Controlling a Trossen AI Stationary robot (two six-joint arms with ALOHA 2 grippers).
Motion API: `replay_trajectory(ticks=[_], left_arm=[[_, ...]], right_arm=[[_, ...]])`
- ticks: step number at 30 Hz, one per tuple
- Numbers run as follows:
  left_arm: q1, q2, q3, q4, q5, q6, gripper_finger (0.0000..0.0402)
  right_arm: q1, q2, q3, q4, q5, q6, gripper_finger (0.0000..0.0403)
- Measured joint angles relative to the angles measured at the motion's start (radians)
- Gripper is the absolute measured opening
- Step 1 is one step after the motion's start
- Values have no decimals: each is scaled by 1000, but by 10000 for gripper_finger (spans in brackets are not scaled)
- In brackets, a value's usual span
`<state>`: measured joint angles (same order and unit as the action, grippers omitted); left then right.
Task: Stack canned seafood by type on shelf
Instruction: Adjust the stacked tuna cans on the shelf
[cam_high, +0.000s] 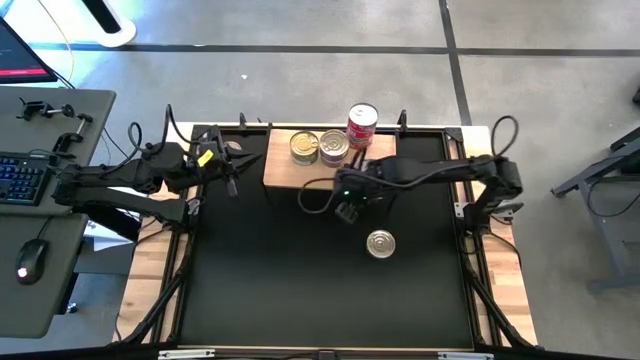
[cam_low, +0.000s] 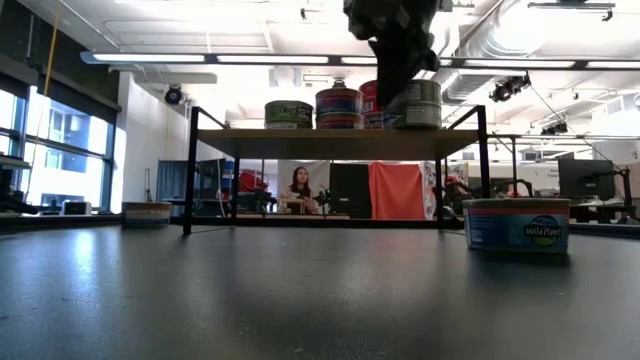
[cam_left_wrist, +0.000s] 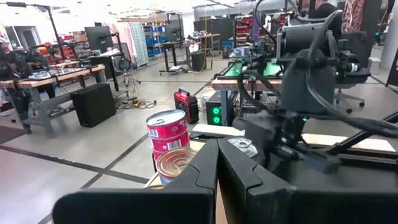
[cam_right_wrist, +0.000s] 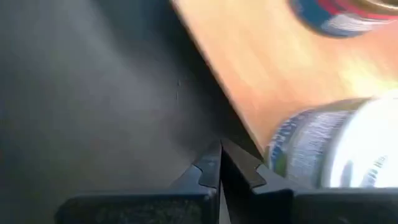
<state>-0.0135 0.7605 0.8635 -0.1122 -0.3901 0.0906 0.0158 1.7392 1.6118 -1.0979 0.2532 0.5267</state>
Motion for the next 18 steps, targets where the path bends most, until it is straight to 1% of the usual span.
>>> replay_trajectory(ticks=[4,7,11,14,18], left_arm=[[0,0,0,-4,0,0,0],[0,0,0,-4,-7,0,0],[0,0,0,-4,-15,0,0],[0,0,0,-4,-16,0,0],[0,0,0,-3,-17,11,0]], right_arm=[[18,80,43,-65,13,-56,0],[22,111,61,-105,31,-64,0],[19,111,65,-119,37,-64,0],[17,101,66,-128,59,-64,0],[10,96,87,-181,92,-65,0]])
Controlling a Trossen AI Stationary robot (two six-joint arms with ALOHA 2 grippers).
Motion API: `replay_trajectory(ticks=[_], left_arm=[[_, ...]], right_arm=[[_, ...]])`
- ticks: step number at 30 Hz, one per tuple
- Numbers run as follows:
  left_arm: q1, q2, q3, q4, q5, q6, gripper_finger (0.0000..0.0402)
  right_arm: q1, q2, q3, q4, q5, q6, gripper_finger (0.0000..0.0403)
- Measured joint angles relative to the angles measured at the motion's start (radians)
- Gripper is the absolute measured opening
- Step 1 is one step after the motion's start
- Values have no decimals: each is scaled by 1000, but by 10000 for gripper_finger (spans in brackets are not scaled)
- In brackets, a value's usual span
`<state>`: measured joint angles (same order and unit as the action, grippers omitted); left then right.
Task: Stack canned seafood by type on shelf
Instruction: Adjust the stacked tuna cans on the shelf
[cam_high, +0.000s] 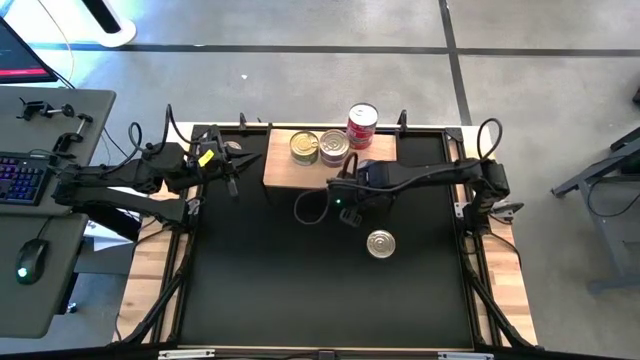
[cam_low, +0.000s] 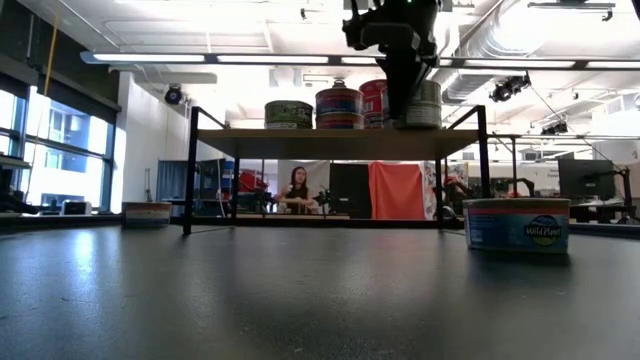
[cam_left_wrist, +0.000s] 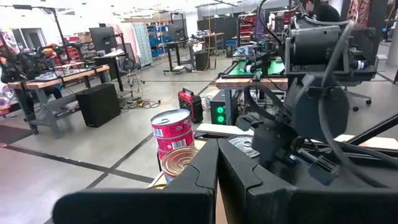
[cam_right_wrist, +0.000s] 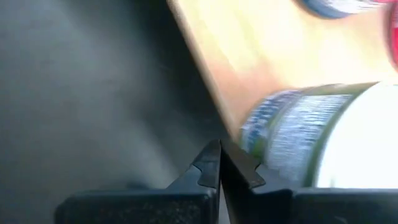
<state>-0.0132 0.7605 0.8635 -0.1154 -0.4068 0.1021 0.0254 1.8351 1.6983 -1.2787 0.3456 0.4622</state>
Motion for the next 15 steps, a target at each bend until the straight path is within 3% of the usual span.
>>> replay_trajectory(ticks=[15], left_arm=[[0,0,0,0,-2,5,0]], right_arm=[[-99,-10,22,-182,117,-18,0]])
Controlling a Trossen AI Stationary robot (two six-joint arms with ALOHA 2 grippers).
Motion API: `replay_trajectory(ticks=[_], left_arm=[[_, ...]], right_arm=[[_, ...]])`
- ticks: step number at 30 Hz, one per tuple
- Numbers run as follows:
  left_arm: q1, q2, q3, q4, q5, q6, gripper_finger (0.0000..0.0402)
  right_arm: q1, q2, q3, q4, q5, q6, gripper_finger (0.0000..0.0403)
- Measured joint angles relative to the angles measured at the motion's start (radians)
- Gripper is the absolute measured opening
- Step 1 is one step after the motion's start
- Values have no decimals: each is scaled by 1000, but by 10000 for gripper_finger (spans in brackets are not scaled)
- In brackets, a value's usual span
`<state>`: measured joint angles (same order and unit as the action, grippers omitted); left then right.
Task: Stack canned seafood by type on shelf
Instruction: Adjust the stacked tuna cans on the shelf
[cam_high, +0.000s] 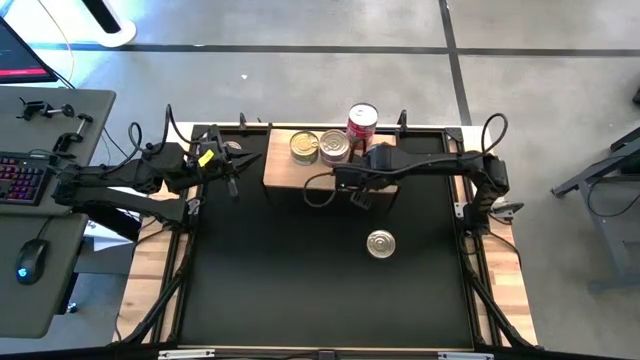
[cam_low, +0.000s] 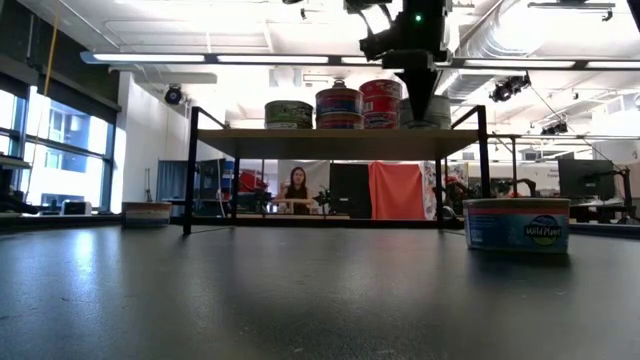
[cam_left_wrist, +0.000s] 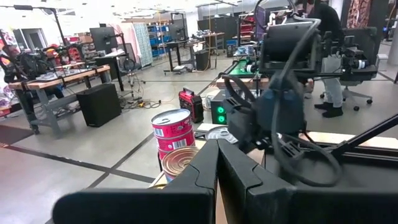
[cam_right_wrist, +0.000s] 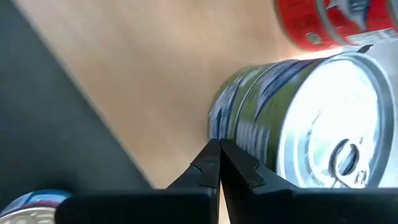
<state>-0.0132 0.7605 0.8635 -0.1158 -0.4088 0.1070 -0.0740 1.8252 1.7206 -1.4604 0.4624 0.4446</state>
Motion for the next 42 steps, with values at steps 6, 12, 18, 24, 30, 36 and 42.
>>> replay_trajectory(ticks=[6,12,18,24,30,36,42], left_arm=[[0,0,0,0,0,-1,0],[0,0,0,0,0,0,0],[0,0,0,-1,0,0,0],[0,0,0,-4,0,-1,0],[0,0,0,-20,0,-1,0],[0,0,0,-23,-1,-26,0],[0,0,0,-23,-2,-26,0]], right_arm=[[-46,0,8,16,-20,-28,0],[-43,-2,91,186,-102,-112,0],[-58,4,98,303,-137,-158,0],[-64,36,98,314,-183,-180,0],[-64,79,97,377,-235,-184,0],[-66,89,97,433,-206,-185,0],[-85,89,97,437,-174,-208,0]])
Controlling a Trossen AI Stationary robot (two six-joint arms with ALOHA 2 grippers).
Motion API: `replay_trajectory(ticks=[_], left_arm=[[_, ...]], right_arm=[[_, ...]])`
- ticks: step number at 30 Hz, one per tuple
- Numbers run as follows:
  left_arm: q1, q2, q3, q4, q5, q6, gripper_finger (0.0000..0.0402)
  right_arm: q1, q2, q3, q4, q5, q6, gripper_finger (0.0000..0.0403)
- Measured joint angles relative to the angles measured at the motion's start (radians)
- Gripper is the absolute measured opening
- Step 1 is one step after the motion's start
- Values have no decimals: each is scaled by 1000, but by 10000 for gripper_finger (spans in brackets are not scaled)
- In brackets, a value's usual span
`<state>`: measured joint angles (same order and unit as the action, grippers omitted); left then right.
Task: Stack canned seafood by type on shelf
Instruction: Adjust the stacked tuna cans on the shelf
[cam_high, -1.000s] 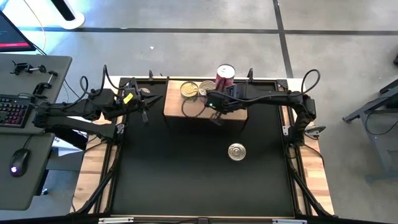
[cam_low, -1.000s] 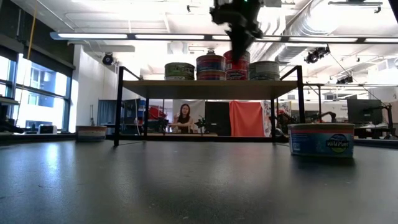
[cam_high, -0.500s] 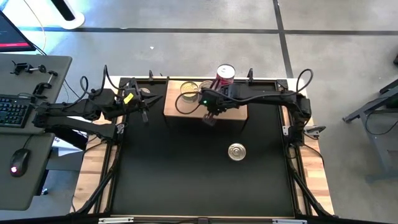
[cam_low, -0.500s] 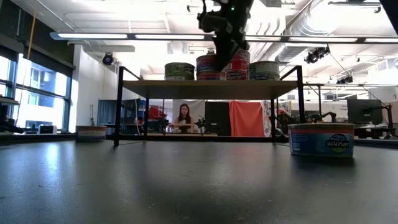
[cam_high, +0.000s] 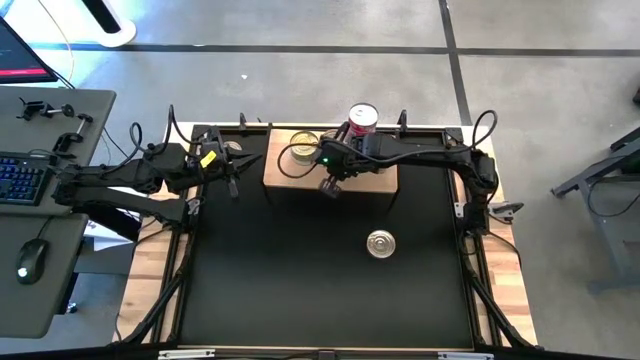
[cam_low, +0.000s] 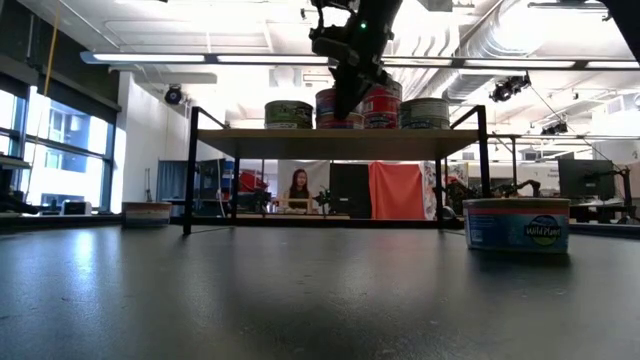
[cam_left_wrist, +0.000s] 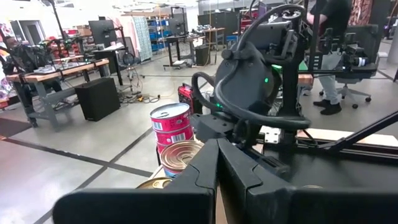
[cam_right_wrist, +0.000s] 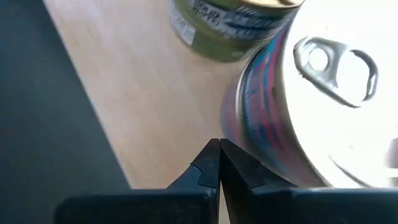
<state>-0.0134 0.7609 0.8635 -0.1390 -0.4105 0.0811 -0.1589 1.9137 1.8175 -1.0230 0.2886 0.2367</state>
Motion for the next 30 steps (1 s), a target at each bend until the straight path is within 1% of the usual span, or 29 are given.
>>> replay_trajectory(ticks=[5,18,22,26,30], left_arm=[[0,0,0,0,-2,0,0],[0,0,0,0,-2,-2,0],[0,0,0,0,-2,-2,0],[0,0,0,0,-2,-2,0],[0,0,0,0,-2,-24,0]], right_arm=[[-20,0,0,52,33,-12,0],[-56,0,0,185,39,-112,0],[-50,-7,0,204,35,-112,0],[-8,-28,1,244,-15,-111,0],[38,-13,2,266,-78,-114,0]])
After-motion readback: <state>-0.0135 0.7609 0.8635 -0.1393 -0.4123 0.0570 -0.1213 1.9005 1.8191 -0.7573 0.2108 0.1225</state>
